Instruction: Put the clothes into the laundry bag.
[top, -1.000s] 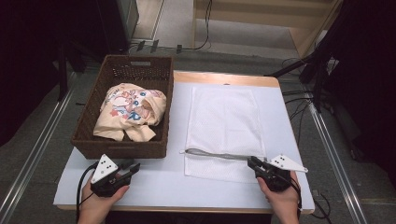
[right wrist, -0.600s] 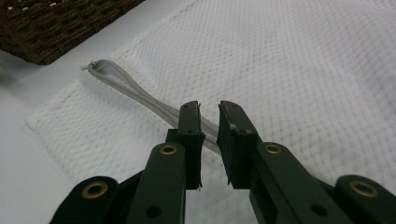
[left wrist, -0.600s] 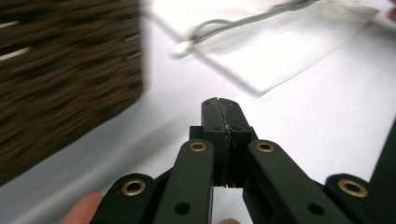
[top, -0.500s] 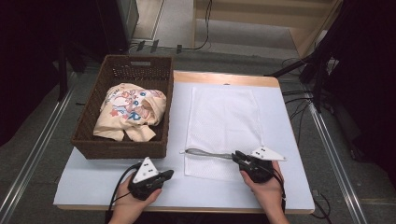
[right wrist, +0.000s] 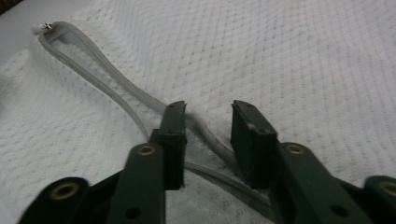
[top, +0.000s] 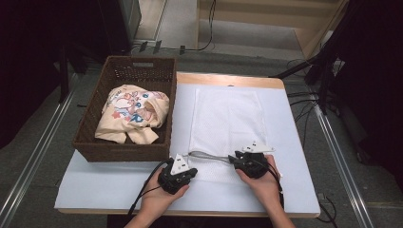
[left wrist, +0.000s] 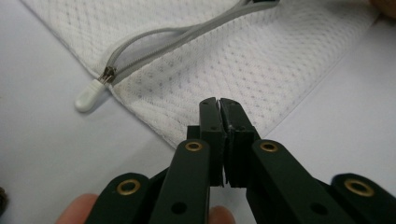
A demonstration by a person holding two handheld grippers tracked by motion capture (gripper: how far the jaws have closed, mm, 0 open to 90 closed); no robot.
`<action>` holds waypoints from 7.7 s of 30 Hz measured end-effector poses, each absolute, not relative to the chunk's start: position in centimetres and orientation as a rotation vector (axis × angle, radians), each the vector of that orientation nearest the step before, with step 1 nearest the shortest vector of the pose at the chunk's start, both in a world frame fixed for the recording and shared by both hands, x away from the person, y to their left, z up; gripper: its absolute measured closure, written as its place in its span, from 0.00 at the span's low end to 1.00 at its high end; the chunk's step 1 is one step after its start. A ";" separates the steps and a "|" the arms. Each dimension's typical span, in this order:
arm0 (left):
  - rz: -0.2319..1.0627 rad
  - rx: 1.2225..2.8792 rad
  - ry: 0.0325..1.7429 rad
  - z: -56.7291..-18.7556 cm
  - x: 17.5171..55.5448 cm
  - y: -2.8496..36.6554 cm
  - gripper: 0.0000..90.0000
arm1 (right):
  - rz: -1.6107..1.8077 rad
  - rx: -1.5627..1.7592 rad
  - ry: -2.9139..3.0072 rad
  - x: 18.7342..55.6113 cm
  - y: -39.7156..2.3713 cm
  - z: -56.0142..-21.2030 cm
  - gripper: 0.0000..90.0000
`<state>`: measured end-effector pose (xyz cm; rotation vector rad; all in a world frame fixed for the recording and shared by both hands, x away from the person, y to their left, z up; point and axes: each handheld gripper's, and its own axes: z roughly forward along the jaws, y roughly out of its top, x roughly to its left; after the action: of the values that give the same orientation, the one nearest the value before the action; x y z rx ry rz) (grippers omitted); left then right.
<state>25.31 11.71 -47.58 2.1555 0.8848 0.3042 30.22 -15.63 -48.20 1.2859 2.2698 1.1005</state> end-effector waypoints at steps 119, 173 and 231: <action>0.356 1.739 1.400 -37.2 43.0 28.0 0.12 | 1.260 1.269 2.154 29.8 -17.8 -46.7 1.00; 0.018 1.961 1.379 -37.8 46.1 26.2 0.10 | 1.241 1.222 2.176 29.9 -17.0 -46.8 1.00; 0.333 1.860 1.252 -35.2 43.1 25.0 0.74 | 1.246 1.221 2.172 29.8 -17.3 -46.8 1.00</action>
<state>43.14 25.02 -35.22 1.8604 1.2517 0.3330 29.82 -17.28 -46.77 1.2211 2.1718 1.2457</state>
